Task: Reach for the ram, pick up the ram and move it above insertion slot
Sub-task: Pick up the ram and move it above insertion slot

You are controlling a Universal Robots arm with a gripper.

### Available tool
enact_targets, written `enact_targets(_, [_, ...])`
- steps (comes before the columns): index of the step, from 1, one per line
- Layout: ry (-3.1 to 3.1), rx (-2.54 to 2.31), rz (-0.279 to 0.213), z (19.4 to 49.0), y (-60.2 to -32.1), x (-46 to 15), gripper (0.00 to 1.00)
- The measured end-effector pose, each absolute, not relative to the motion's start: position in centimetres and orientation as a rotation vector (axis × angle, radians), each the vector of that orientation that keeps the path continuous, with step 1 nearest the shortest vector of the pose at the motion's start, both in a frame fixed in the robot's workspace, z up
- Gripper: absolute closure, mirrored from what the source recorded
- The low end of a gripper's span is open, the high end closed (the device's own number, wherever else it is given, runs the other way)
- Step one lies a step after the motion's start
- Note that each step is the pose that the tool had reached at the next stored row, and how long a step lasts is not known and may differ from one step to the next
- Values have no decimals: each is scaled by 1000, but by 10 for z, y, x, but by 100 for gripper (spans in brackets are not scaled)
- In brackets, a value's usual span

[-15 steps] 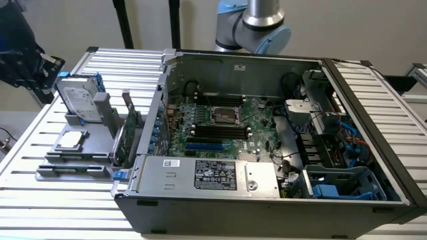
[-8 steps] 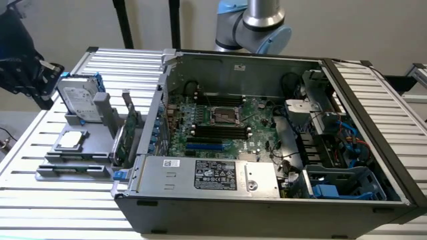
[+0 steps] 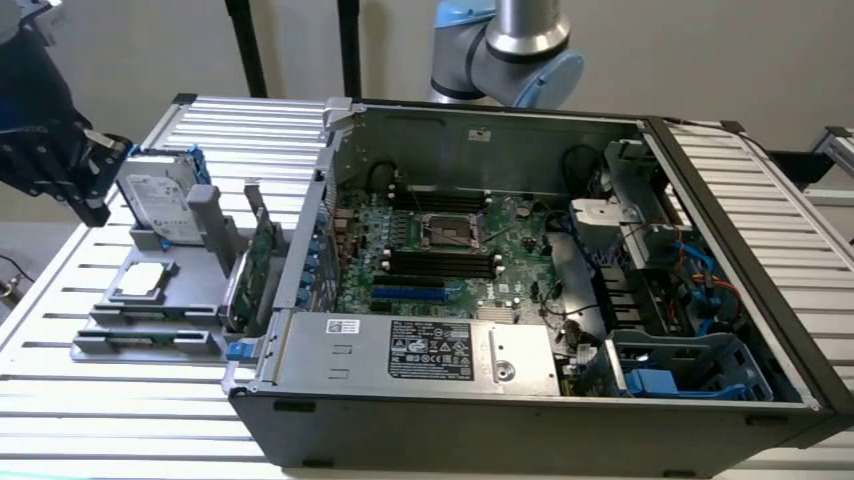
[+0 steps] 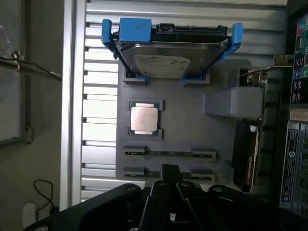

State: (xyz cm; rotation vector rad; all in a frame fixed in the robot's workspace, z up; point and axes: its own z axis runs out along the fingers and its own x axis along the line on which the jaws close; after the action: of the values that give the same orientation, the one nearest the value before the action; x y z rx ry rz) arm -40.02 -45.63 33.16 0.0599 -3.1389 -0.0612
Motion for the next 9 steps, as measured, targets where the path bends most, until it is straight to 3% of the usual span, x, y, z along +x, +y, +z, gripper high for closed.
enact_targets(9, [-3138,74,-61,316,-469,-396,89])
